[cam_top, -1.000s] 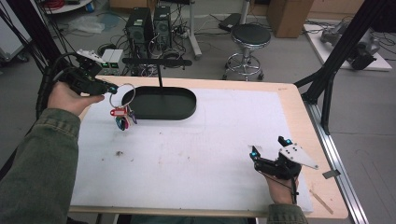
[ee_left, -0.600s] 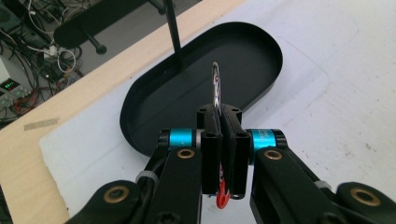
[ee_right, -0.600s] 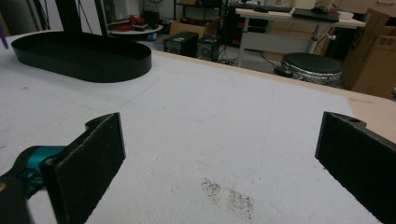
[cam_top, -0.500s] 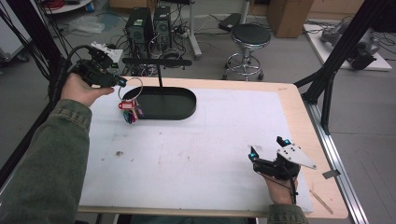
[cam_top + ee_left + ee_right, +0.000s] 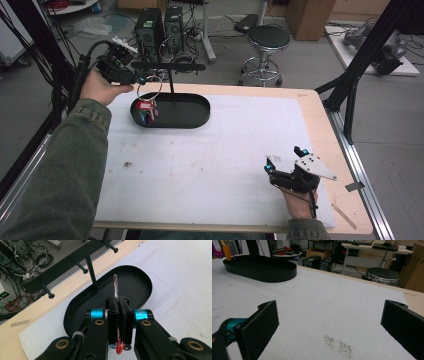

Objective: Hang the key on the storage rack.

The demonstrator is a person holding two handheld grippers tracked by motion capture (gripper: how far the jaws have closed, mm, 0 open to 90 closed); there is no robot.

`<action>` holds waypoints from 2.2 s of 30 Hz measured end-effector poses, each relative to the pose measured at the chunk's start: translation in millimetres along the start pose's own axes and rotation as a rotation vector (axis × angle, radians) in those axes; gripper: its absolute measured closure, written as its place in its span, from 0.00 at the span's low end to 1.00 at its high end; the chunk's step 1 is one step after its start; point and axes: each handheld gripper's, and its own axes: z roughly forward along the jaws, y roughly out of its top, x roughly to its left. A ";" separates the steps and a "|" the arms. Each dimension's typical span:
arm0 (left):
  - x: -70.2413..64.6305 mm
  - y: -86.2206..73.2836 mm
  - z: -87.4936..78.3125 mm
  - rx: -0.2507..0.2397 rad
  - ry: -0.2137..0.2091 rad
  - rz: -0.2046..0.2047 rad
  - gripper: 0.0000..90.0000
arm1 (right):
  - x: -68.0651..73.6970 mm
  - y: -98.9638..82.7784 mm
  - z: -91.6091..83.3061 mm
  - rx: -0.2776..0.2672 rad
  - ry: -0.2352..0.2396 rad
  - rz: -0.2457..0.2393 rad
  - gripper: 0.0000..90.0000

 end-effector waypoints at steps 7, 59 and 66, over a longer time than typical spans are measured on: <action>-4.3 11.9 12.6 -0.005 -0.017 0.017 0.96 | -1.4 0.0 -3.1 -0.010 -0.005 0.012 0.00; 4.1 40.3 93.9 0.011 0.084 -0.079 1.00 | -11.7 -6.4 -15.1 -0.006 -0.026 0.063 0.01; 4.3 36.4 92.1 -0.006 0.024 -0.108 0.99 | -12.2 -6.2 -15.6 -0.010 -0.029 0.069 0.01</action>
